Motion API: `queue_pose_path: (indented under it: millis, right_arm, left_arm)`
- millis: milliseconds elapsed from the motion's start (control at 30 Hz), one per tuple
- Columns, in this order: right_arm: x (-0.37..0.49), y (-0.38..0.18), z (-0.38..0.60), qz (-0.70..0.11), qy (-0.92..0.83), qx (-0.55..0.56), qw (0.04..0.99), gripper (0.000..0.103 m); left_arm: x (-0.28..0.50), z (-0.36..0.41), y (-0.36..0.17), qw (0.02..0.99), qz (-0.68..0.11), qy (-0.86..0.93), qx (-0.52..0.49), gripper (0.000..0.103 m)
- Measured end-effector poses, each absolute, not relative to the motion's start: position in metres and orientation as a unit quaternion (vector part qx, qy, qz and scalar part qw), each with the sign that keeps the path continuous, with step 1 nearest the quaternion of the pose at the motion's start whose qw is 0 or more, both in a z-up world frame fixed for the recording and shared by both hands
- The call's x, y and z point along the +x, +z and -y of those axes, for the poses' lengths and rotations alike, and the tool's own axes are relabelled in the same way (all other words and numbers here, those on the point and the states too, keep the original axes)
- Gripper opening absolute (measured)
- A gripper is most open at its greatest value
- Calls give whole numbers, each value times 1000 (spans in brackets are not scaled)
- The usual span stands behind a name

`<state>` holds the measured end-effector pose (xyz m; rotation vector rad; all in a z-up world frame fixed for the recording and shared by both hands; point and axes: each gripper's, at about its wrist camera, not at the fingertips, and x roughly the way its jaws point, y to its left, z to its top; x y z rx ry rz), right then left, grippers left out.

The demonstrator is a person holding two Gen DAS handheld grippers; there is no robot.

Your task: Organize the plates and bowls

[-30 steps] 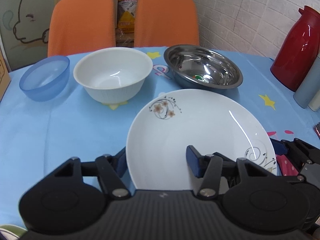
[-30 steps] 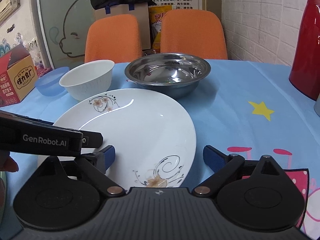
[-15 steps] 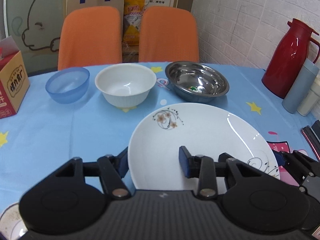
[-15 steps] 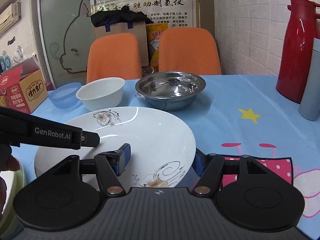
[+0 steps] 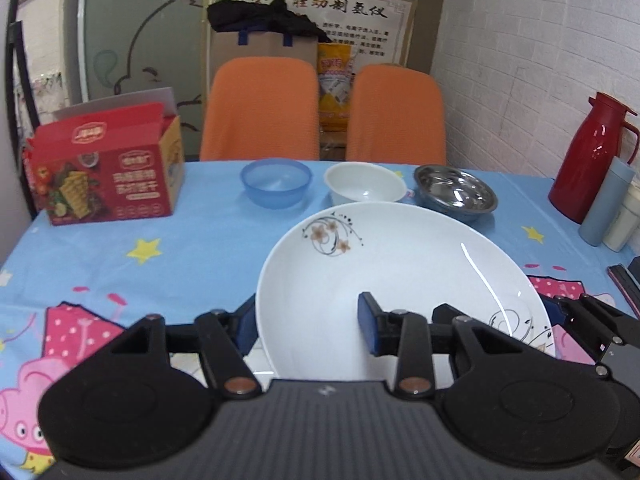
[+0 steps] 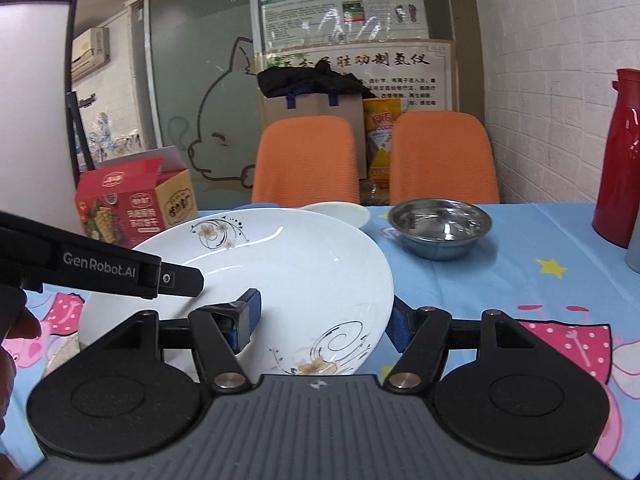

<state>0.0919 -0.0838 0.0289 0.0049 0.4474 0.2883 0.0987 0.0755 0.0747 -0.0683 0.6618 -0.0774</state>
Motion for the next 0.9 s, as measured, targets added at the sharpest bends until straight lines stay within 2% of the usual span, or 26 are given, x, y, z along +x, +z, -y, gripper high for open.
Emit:
queue_pose_path:
  millis: [400,600,733,900]
  right_arm:
    - [74,-7,1,-271,216,-35,937,103]
    - [70,-10,-4,-268,207,-50,940,103]
    - [71,-11,-8,-271,208,-56,938,103]
    - [68,-14,-11,-264,207,-60,940,103]
  left_arm:
    - [63,-154,19,927,-365,19,-86,36]
    - [59,-155,14,935,-345,7,-80,36]
    - [64,-162,5,930,-357,9,-91,39]
    - [58,-171,10,937,-334,6,-100,43]
